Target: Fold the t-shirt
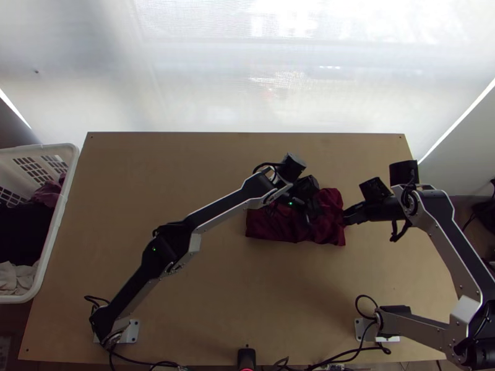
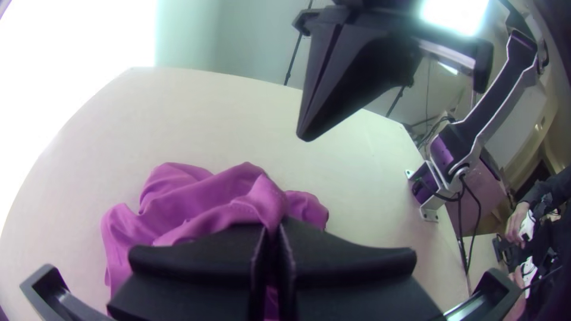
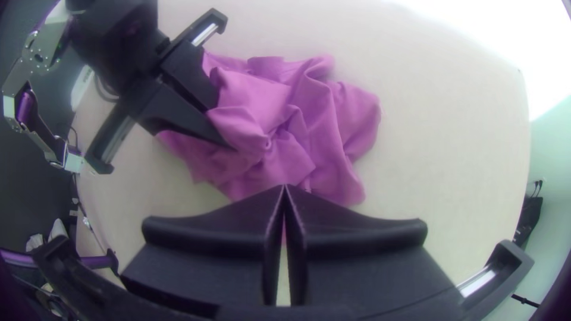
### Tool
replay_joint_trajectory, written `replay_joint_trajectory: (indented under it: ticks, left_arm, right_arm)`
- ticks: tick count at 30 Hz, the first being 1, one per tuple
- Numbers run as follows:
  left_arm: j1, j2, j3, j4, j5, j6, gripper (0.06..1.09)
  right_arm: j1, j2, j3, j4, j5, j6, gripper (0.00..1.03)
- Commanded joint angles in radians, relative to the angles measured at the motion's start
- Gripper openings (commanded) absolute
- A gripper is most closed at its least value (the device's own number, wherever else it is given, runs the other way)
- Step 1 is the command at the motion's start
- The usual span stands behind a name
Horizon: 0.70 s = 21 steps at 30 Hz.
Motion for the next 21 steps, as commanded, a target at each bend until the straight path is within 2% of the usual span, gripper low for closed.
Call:
replay_joint_trajectory:
  ticks: [1,3,7,12,14,21]
  left_arm:
    - [-0.025,0.034,0.001,0.085,-0.049,0.017,0.12]
    - [-0.031,0.043,0.003,0.091,-0.057,0.020,0.20]
    - [-0.037,0.054,0.001,0.080,-0.089,0.039,0.54]
    - [-0.043,0.058,0.001,0.083,-0.114,0.054,0.81]
    - [-0.052,0.057,0.003,0.086,-0.115,0.056,1.04]
    - [-0.065,0.048,0.021,0.109,-0.170,0.051,1.04]
  right_arm:
    - [-0.005,-0.049,-0.038,-0.003,0.002,0.001,0.03]
    - [-0.005,-0.060,-0.047,-0.003,0.003,0.001,0.03]
    - [-0.005,-0.073,-0.054,-0.003,0.003,0.004,0.03]
    - [-0.005,-0.078,-0.054,-0.003,0.003,0.011,0.03]
    - [-0.005,-0.081,-0.053,-0.003,0.003,0.013,0.03]
    - [-0.004,-0.121,-0.050,-0.011,0.003,0.019,0.03]
